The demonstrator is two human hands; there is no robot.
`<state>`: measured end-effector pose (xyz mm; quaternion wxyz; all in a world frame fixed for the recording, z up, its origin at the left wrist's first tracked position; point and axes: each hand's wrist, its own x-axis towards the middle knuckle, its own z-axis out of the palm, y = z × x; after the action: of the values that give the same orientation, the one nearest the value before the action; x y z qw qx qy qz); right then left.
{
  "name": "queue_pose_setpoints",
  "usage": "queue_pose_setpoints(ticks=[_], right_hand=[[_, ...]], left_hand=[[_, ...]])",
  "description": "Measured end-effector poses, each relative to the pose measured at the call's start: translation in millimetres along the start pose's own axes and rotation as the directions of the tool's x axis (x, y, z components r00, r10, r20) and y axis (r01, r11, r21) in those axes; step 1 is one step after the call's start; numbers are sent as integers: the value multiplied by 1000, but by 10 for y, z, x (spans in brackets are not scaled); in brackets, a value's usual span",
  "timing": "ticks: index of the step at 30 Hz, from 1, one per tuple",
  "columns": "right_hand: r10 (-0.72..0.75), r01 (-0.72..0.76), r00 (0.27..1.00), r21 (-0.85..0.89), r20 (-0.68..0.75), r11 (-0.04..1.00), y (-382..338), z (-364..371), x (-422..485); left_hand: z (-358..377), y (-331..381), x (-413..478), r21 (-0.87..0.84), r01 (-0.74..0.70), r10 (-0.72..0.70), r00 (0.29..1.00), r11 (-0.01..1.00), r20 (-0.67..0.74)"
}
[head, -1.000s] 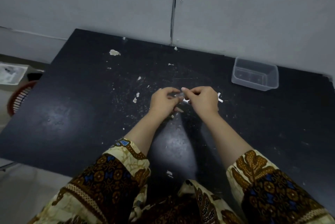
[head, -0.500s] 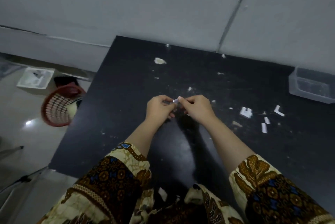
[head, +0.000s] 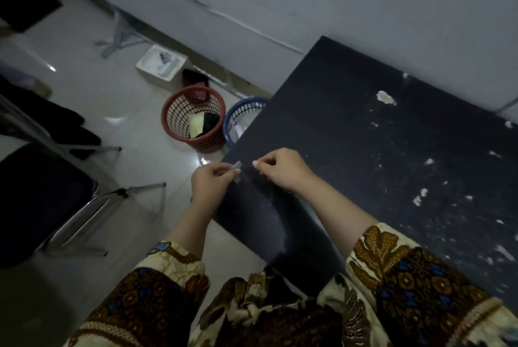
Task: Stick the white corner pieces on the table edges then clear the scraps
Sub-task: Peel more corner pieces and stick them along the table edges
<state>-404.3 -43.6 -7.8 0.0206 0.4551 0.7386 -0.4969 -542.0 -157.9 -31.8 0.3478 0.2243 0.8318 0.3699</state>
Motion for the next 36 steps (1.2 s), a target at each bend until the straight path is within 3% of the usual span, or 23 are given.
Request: queue_pose_setpoints(ticks=[6,15,36], right_hand=[[-76,101,984,-158,158,982,-331,513,59],[-63,123,974,-278,216,953,-366,762,163],[-99,154,966,-226,238,962,-484,1043,244]], left_hand=[[-368,-432,-95,-56,168,-174,976,984,-130],[-484,-646,-149,-186,272,-315,910,944,-269],[-550,-854,-29,-28,219,-220,957,975,-189]])
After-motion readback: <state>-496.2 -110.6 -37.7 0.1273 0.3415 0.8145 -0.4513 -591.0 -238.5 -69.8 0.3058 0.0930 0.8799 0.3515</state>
